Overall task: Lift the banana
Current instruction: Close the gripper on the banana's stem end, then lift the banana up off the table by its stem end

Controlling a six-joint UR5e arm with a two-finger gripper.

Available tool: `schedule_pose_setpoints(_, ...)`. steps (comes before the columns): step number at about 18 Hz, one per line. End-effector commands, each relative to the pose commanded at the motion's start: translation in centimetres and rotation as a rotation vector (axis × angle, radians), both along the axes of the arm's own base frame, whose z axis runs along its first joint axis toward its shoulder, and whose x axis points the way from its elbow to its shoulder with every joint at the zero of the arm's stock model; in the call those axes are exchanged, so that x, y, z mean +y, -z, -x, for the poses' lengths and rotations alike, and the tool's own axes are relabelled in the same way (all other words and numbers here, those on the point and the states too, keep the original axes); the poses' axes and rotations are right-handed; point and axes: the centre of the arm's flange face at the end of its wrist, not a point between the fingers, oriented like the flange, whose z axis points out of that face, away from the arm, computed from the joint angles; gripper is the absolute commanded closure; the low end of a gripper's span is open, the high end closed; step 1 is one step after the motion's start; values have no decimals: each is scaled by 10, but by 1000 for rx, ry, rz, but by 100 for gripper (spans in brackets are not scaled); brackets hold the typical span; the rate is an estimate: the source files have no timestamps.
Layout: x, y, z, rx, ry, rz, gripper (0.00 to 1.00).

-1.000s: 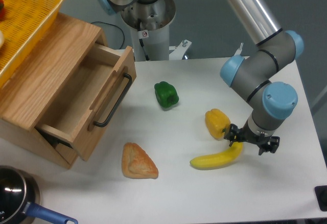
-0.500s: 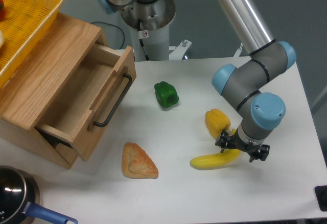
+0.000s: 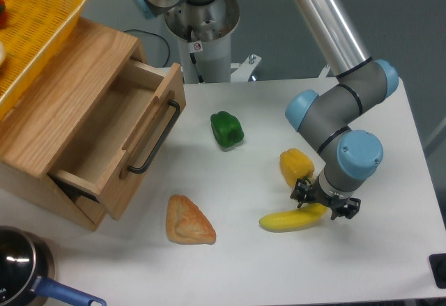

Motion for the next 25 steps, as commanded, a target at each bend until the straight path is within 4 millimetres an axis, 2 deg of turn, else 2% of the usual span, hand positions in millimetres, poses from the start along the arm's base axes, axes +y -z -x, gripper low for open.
schedule_pose_setpoints(2, -1, 0, 1, 2, 12, 2, 36)
schedule_pose_setpoints(9, -2, -3, 2, 8, 25, 2, 79)
schedule_pose_setpoints(12, -2, -8, 1, 14, 25, -1, 82)
schedule_pose_setpoints(16, -2, -29, 1, 40, 25, -16, 84)
schedule_pose_setpoints(25, -12, -125, -13, 130, 23, -55, 84)
